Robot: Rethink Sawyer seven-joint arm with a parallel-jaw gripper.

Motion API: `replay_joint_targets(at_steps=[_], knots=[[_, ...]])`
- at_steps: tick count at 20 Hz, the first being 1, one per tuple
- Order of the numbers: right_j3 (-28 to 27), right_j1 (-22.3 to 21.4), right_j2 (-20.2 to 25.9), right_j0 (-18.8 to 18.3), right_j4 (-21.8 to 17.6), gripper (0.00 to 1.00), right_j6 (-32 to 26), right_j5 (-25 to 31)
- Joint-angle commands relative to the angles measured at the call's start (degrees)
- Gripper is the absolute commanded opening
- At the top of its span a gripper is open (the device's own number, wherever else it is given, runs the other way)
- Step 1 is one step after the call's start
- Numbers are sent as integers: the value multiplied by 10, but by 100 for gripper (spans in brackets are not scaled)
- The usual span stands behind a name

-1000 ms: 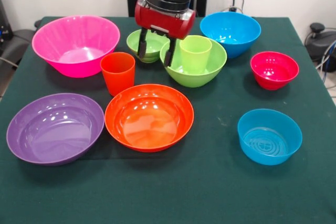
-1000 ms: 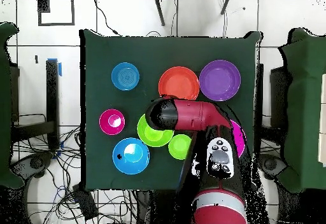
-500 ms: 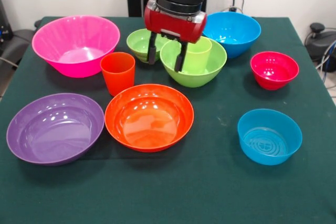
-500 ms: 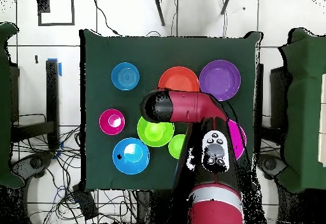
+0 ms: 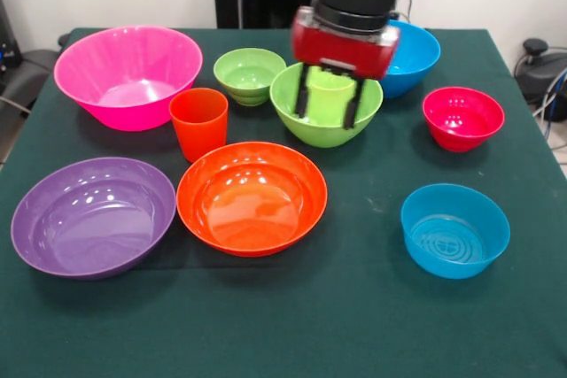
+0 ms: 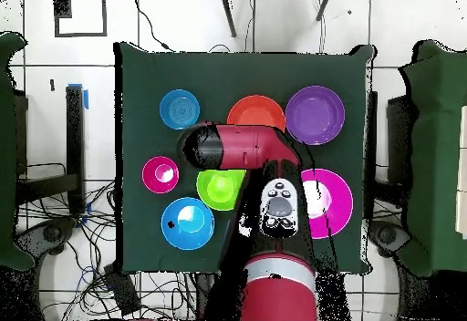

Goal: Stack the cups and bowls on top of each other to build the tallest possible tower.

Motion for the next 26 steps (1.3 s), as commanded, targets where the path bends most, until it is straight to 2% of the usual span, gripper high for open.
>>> replay_joint_targets(at_steps=[1, 6, 10, 22, 26], knots=[[-4, 38, 22, 59, 43, 100, 131, 43], [1, 39, -15, 122, 99, 100, 191, 55], [-2, 43, -35, 156, 132, 100, 213, 65], [-2, 71, -46, 208, 181, 100, 245, 13], [9, 86, -58, 226, 191, 100, 260, -25]])
